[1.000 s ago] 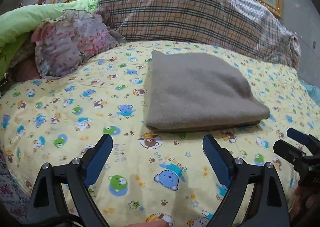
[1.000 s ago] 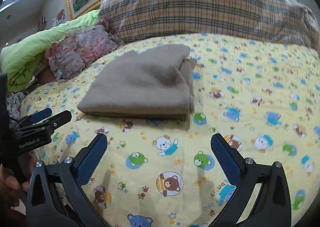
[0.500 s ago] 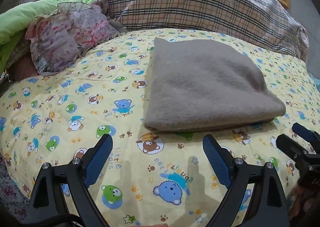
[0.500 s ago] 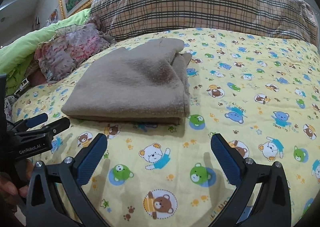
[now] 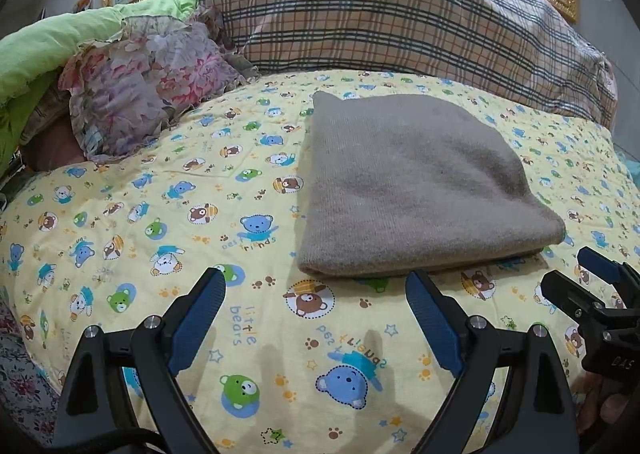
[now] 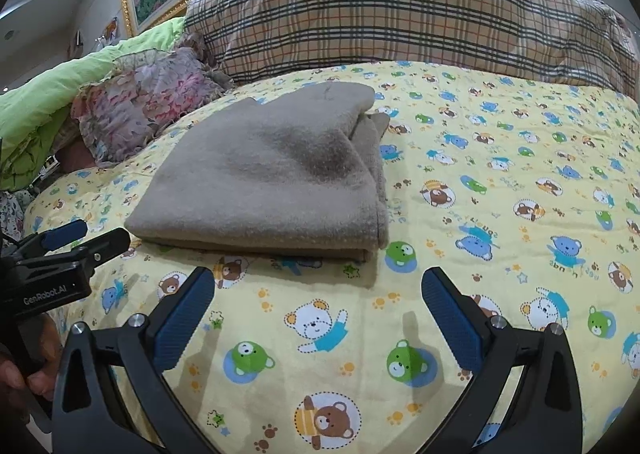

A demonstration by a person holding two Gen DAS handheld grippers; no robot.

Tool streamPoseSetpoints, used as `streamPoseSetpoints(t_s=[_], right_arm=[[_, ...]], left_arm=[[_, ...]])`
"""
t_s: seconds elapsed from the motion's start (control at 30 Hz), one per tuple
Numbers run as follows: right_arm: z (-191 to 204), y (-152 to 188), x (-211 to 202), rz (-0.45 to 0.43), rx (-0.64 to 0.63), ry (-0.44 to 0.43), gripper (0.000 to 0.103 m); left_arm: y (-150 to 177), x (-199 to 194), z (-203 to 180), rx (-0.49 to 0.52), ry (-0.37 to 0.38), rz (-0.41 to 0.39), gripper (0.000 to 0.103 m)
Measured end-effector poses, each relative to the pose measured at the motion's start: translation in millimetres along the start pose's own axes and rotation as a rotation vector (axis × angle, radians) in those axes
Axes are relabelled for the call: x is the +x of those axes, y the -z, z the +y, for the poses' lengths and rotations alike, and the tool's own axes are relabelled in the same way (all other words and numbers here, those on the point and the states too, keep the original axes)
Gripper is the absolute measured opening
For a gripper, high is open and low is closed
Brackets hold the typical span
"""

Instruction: Fold small clothes

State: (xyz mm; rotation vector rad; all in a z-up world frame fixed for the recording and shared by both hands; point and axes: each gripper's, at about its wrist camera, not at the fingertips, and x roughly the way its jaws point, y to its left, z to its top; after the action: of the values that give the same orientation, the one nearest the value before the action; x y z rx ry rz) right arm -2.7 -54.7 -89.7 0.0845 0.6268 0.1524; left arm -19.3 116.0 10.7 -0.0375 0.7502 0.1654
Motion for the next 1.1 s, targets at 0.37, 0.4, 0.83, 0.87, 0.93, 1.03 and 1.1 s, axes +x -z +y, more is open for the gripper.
streamPoseSetpoints(t_s=[0.37, 0.4, 0.83, 0.87, 0.93, 1.03, 1.1], right_arm=[[8.9, -4.6, 3.2, -0.004, -0.032, -0.009, 0.103], [9.0, -4.6, 3.7, -0.002, -0.032, -0.01, 0.103], [8.4, -4.8, 6.6, 0.006, -0.032, -0.018, 0.103], [8.8, -4.6, 6.4, 0.005, -0.031, -0.016, 0.103], [8.2, -4.7, 7.0, 0.008, -0.03, -0.016, 0.103], [7.9, -5.2, 6.1, 0.014, -0.022, -0.01, 0.103], [7.0, -5.9, 4.6, 0.014, -0.016, -0.006, 0.103]], left_arm=[[-2.6, -1.8, 5.8, -0.009, -0.006, -0.006, 0.092], [-3.0, -1.6, 6.4, -0.009, -0.006, -0.006, 0.092], [-5.8, -3.5, 7.1, -0.007, -0.003, -0.012, 0.092], [-6.1, -2.9, 7.3, -0.008, 0.0, -0.008, 0.092], [-7.0, -1.6, 7.2, -0.007, 0.008, 0.002, 0.092], [-8.0, -1.3, 6.8, -0.005, 0.009, 0.01, 0.092], [-8.9, -1.0, 6.8, -0.002, 0.011, 0.013, 0.092]])
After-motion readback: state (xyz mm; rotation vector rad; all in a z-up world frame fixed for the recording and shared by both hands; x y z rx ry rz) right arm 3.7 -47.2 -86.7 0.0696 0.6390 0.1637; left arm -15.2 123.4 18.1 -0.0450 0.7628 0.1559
